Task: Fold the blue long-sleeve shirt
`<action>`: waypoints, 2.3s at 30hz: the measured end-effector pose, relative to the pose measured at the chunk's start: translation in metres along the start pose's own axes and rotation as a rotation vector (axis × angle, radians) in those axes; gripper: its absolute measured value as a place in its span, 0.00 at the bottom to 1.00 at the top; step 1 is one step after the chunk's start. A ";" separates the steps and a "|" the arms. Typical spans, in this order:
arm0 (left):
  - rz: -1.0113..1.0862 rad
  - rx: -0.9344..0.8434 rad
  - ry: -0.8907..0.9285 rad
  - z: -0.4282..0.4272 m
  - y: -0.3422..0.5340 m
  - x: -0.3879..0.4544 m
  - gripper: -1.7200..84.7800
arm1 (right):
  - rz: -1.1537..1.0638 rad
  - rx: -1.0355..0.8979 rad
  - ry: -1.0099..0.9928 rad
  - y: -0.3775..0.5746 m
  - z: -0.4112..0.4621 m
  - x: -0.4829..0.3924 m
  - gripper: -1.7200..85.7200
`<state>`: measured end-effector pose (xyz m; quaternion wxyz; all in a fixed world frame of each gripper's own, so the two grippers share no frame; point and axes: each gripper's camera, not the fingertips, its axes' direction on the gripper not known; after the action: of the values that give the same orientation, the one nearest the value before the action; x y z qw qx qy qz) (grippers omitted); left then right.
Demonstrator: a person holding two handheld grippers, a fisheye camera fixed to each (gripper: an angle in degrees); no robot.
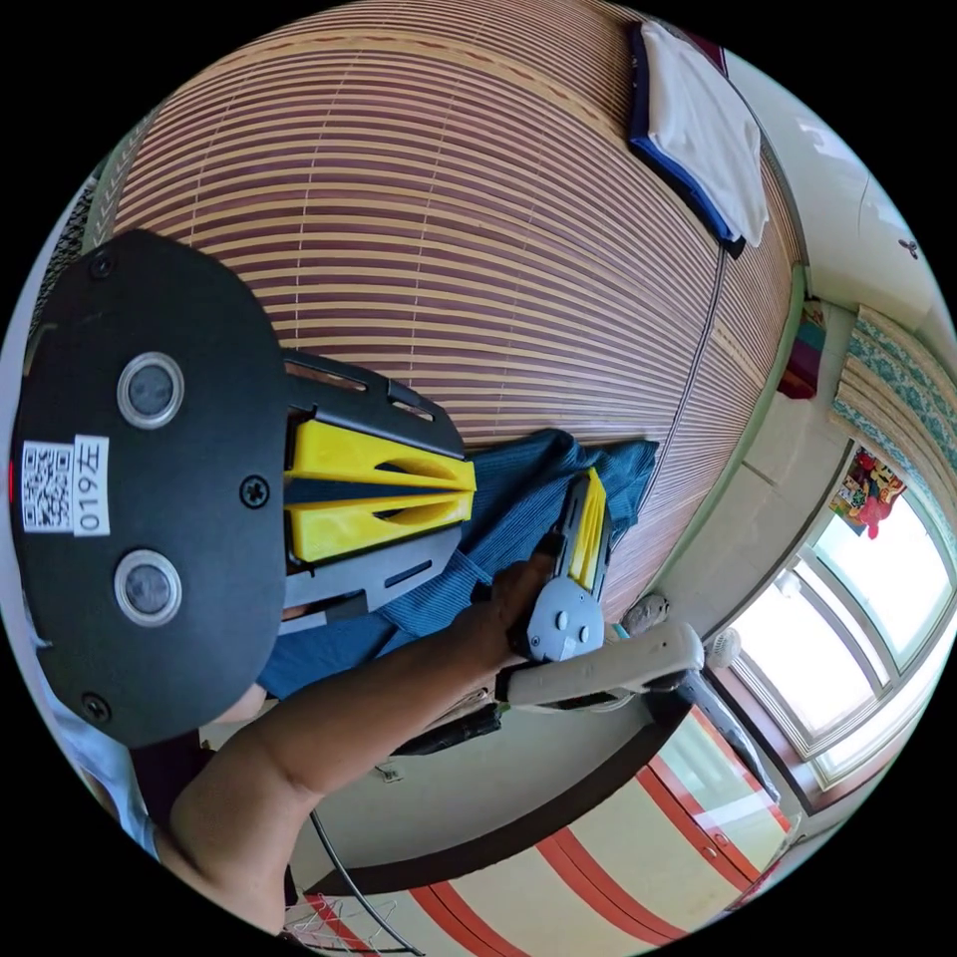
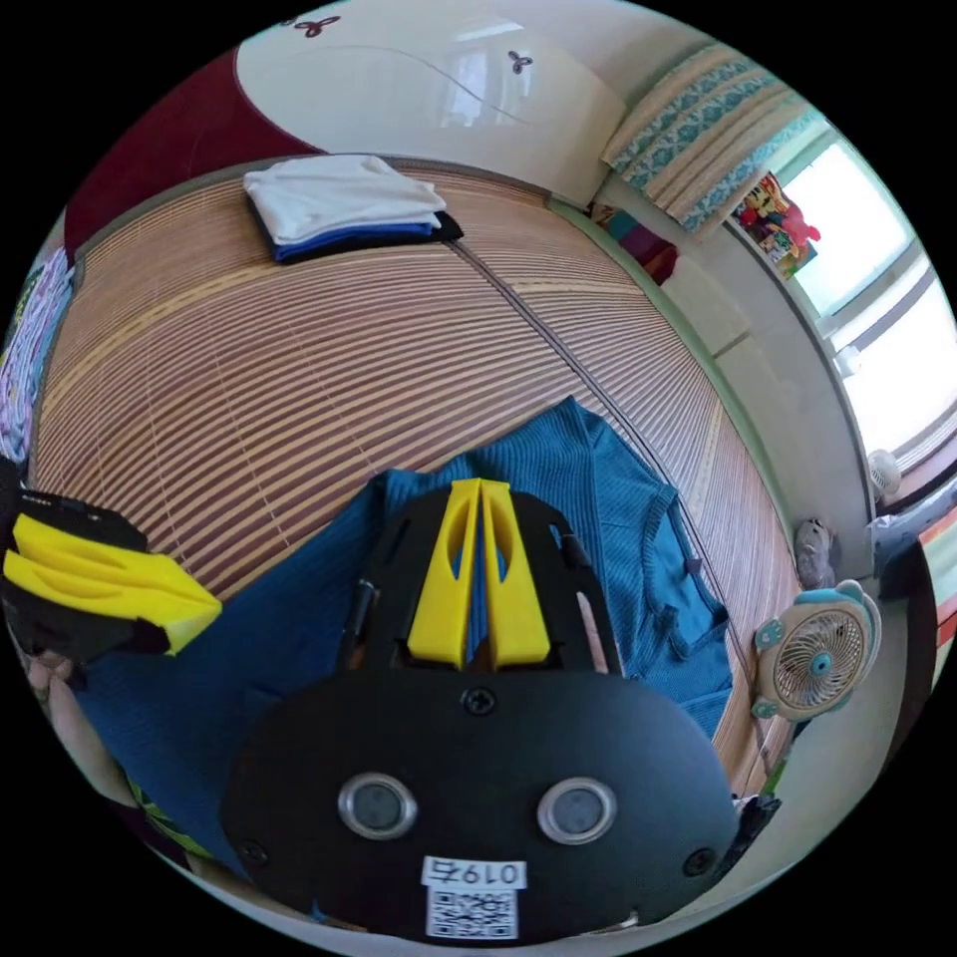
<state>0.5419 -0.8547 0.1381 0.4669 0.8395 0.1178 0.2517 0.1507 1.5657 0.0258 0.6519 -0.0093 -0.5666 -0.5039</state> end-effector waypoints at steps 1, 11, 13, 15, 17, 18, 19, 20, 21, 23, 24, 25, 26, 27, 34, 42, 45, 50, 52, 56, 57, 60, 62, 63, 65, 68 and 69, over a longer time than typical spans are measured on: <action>0.000 -0.001 0.005 0.000 -0.001 -0.001 0.03 | 0.017 0.026 0.004 0.008 -0.014 -0.001 0.01; 0.002 -0.006 0.000 -0.002 -0.006 -0.006 0.03 | 0.012 0.031 -0.067 0.036 -0.051 -0.048 0.01; -0.004 -0.002 -0.001 -0.003 -0.008 -0.009 0.03 | 0.055 0.066 -0.082 0.045 -0.071 -0.046 0.01; -0.010 0.002 0.008 -0.004 -0.009 -0.011 0.03 | 0.083 0.125 -0.067 0.058 -0.098 -0.049 0.02; -0.013 0.003 0.017 -0.004 -0.011 -0.012 0.03 | 0.036 0.194 -0.001 0.076 -0.129 -0.077 0.05; -0.013 0.003 0.019 -0.004 -0.011 -0.012 0.03 | 0.011 0.194 0.024 0.079 -0.134 -0.087 0.06; -0.012 0.003 0.021 -0.003 -0.012 -0.012 0.03 | -0.054 0.182 0.076 0.083 -0.139 -0.109 0.08; -0.011 0.003 0.021 -0.003 -0.012 -0.012 0.03 | -0.106 0.178 0.131 0.088 -0.144 -0.130 0.10; -0.010 0.004 0.020 -0.003 -0.013 -0.012 0.03 | -0.128 0.178 0.151 0.089 -0.147 -0.140 0.11; -0.012 0.007 0.017 -0.003 -0.014 -0.013 0.03 | -0.198 0.153 0.208 0.091 -0.153 -0.172 0.12; -0.014 0.008 0.018 -0.003 -0.014 -0.013 0.03 | -0.206 0.141 0.239 0.090 -0.153 -0.179 0.11; -0.018 0.010 0.019 -0.003 -0.015 -0.014 0.03 | -0.225 0.120 0.313 0.089 -0.151 -0.192 0.11; -0.021 0.010 0.023 -0.003 -0.016 -0.015 0.03 | -0.254 0.122 0.359 0.090 -0.152 -0.203 0.11; -0.021 0.010 0.025 -0.002 -0.016 -0.015 0.03 | -0.266 0.118 0.374 0.090 -0.153 -0.209 0.11; -0.050 0.002 0.022 -0.001 -0.022 -0.019 0.03 | -0.271 0.070 0.439 0.087 -0.184 -0.225 0.12; -0.082 -0.012 0.005 0.003 -0.024 -0.019 0.03 | -0.305 0.067 0.473 0.087 -0.214 -0.223 0.11; -0.082 -0.021 -0.015 0.007 -0.025 -0.015 0.03 | -0.334 0.101 0.481 0.094 -0.230 -0.224 0.09; -0.081 -0.026 -0.022 0.015 -0.026 -0.006 0.03 | -0.395 0.207 0.467 0.122 -0.265 -0.220 0.02; -0.085 -0.029 -0.025 0.018 -0.026 -0.004 0.03 | -0.431 0.225 0.477 0.132 -0.273 -0.220 0.02; -0.084 -0.046 -0.025 0.030 -0.025 0.007 0.03 | -0.520 0.261 0.557 0.149 -0.290 -0.214 0.03; -0.083 -0.048 -0.028 0.032 -0.025 0.009 0.03 | -0.531 0.270 0.567 0.152 -0.293 -0.213 0.03; -0.091 -0.018 -0.033 0.039 -0.025 0.018 0.03 | -0.574 0.300 0.591 0.162 -0.312 -0.200 0.08; -0.083 0.026 -0.069 0.043 -0.025 0.028 0.03 | -0.585 0.318 0.548 0.171 -0.339 -0.181 0.11; -0.076 0.045 -0.082 0.043 -0.025 0.031 0.03 | -0.585 0.321 0.538 0.174 -0.346 -0.175 0.12; -0.005 0.098 -0.174 0.050 -0.028 0.049 0.04 | -0.535 0.320 0.511 0.186 -0.380 -0.149 0.12; 0.083 0.103 -0.199 0.068 -0.026 0.071 0.04 | -0.296 0.350 0.402 0.209 -0.448 -0.100 0.11; 0.098 0.099 -0.188 0.072 -0.026 0.074 0.05 | -0.246 0.347 0.371 0.216 -0.461 -0.090 0.11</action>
<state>0.6441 -0.8610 0.1083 0.4211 0.8862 0.0444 0.1882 0.6447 1.4614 -0.0856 0.6703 0.2639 -0.5122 -0.4677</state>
